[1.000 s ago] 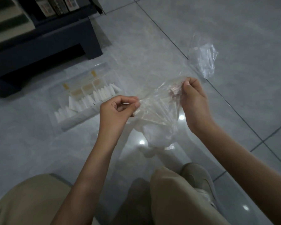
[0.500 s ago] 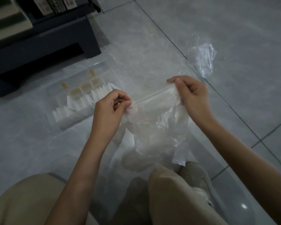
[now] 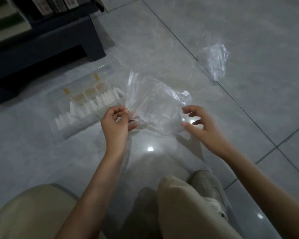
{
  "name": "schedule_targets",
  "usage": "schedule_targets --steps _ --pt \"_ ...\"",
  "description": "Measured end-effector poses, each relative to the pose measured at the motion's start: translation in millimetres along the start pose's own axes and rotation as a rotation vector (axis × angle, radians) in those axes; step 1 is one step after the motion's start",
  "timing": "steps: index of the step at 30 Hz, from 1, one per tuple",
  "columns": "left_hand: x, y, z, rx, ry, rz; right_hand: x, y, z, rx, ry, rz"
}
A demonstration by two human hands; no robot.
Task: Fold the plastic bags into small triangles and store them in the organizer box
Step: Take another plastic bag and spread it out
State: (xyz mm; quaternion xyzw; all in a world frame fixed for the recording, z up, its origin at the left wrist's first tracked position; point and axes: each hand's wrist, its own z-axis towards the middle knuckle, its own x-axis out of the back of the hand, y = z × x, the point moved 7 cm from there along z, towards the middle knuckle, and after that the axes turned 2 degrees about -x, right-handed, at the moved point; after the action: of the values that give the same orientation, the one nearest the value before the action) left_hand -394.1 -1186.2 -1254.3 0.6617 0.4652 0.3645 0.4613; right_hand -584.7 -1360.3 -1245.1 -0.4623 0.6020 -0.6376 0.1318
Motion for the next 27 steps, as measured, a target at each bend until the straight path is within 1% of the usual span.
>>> schedule_targets --steps 1,3,5,7,8,9,11,13,15,16,18,20,21,22,23,25,27 --pt "-2 -2 -1 0.008 -0.005 -0.007 -7 8 -3 -0.011 -0.052 -0.081" --pt "-4 -5 -2 0.014 -0.017 0.000 -15 17 -1 -0.022 -0.060 -0.164" --pt "-4 -7 -2 0.019 -0.019 -0.001 -19 20 9 -0.024 -0.027 -0.104" --pt "-4 -9 -1 0.021 -0.015 -0.010 -24 23 21 -0.022 -0.040 -0.017" --pt "-3 -10 -1 0.021 -0.011 -0.009 -25 24 26 -0.021 -0.040 -0.019" --pt "-3 -10 0 0.019 -0.008 0.000 -24 25 29 -0.015 -0.013 -0.054" --pt "1 -11 1 -0.013 0.012 0.055 -11 21 27 0.021 0.121 -0.152" --pt "8 -12 2 -0.096 0.042 0.153 10 16 16 0.062 0.274 -0.207" --pt "16 -19 2 -0.147 0.050 0.265 31 16 3 0.055 0.378 -0.256" --pt "18 -26 1 -0.142 0.051 0.296 40 19 -3 0.039 0.413 -0.302" --pt "18 -41 -3 -0.059 0.051 0.273 48 24 -11 -0.002 0.417 -0.437" --pt "15 -53 -12 0.026 0.064 0.226 46 33 -14 -0.039 0.352 -0.549" --pt "17 -55 -15 0.036 0.075 0.226 43 38 -13 -0.062 0.309 -0.571" --pt "18 -56 -19 0.032 0.075 0.240 42 44 -11 -0.086 0.252 -0.549" --pt "21 -56 -21 0.015 0.057 0.289 40 49 -9 -0.108 0.175 -0.479" --pt "26 -52 -27 -0.036 -0.027 0.438 40 55 -4 -0.167 -0.060 -0.337" --pt "30 -44 -28 -0.085 -0.092 0.559 44 56 -2 -0.296 -0.322 -0.237"
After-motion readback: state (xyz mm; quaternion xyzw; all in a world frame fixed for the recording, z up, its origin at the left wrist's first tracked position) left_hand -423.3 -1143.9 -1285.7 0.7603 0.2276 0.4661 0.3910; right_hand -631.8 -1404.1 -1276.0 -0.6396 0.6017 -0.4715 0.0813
